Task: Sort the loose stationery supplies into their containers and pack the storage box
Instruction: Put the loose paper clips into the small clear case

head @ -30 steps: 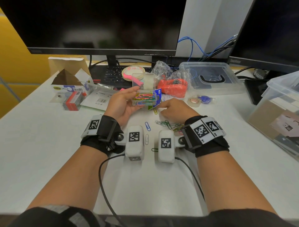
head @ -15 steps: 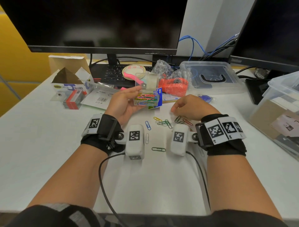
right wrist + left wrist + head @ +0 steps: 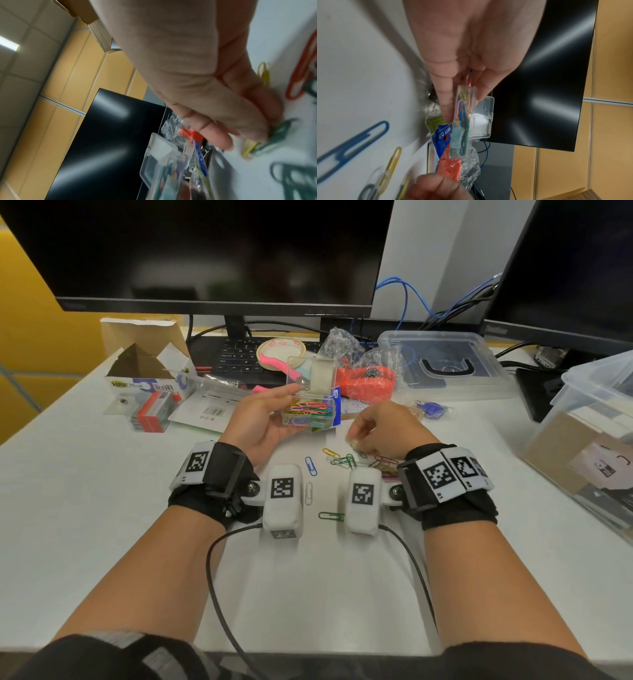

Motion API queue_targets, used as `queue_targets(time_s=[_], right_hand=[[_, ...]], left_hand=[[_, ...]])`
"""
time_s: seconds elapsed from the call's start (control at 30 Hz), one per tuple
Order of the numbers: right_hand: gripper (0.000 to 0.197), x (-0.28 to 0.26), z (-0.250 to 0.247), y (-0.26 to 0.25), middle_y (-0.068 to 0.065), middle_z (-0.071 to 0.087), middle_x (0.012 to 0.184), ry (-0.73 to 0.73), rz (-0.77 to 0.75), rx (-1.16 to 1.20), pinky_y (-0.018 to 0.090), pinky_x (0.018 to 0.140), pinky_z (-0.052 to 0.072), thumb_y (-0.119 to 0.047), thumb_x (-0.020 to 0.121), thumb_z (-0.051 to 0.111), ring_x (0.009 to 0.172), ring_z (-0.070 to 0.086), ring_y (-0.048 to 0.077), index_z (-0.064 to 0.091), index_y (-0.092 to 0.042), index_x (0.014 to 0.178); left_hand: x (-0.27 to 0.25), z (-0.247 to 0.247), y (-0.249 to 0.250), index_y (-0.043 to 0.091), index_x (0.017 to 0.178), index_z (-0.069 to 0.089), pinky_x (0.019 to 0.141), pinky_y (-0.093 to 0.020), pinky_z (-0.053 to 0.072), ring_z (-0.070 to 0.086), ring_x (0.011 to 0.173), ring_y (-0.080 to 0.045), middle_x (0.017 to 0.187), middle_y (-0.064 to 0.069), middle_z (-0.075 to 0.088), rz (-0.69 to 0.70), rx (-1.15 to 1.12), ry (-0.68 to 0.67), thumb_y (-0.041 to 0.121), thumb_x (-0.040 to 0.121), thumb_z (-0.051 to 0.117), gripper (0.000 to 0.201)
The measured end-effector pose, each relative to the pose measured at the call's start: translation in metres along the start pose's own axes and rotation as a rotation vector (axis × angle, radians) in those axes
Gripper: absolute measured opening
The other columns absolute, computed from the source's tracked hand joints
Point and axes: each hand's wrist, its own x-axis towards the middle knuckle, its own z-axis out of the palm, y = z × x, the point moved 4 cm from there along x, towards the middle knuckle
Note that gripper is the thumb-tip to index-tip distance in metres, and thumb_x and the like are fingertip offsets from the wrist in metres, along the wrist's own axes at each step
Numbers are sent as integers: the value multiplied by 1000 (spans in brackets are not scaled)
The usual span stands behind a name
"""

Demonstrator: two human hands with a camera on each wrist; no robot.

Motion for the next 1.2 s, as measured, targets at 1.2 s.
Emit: queue_targets(time_s=[1.2], right_hand=[[19,1,2,-1,-3,63,69,-51,-67,112,19,67,50,5,77,67,63,58,8,69,-14,83]], left_hand=[[0,0,0,-4,125,53,75,-36,59,65,92,-25,102,-14,65,12,13,-11,-4,95,38,34]])
